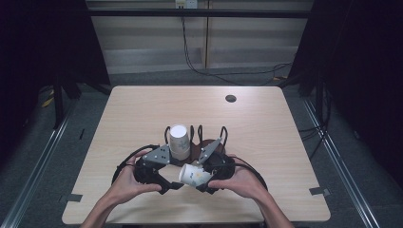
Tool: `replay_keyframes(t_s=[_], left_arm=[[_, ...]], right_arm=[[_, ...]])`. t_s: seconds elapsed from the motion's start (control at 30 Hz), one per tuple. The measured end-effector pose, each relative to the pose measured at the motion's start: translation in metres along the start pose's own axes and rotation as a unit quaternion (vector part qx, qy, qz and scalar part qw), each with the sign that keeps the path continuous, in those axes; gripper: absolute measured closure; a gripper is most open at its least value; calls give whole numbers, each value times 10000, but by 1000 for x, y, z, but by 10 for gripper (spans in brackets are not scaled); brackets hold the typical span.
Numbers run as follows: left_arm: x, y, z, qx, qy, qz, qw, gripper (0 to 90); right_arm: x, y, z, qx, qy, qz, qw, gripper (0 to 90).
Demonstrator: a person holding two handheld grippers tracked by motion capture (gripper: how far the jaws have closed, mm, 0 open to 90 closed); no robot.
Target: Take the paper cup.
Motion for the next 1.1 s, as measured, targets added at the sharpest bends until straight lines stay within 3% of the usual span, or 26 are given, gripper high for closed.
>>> replay_keyframes(t_s=[0.17, 0.23, 0.37, 0.47, 0.73, 1.1], left_arm=[[0, -4, -2, 67, 36, -32, 10000, 205], [-1, -5, -2, 90, -56, 18, 9999, 234], [-3, -7, -2, 136, -52, -106, 9998, 240], [-4, -12, -4, 266, 59, -173, 9995, 227], [-11, -21, -6, 441, -39, -395, 9982, 244], [-13, -21, -5, 511, -103, -562, 9971, 286]], right_arm=[[0, -1, 0, 84, 10, -21, 10000, 282], [0, -4, -2, 133, -41, -71, 9999, 280], [1, -4, -3, 106, -38, -73, 9999, 280], [3, -4, -5, 161, -35, -19, 9999, 280], [6, -9, -4, 247, 41, 57, 9997, 280], [15, -15, 0, 356, 208, 244, 9988, 280]])
Point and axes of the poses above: each handheld gripper's, and its own axes: y roughly backward along the jaws, z roughly out of its top, x roughly to its left, the point moved 6 cm from there along -y, roughly forward along the jaws, and after that the axes turned 1 degree about -x, right-handed, at the moved point
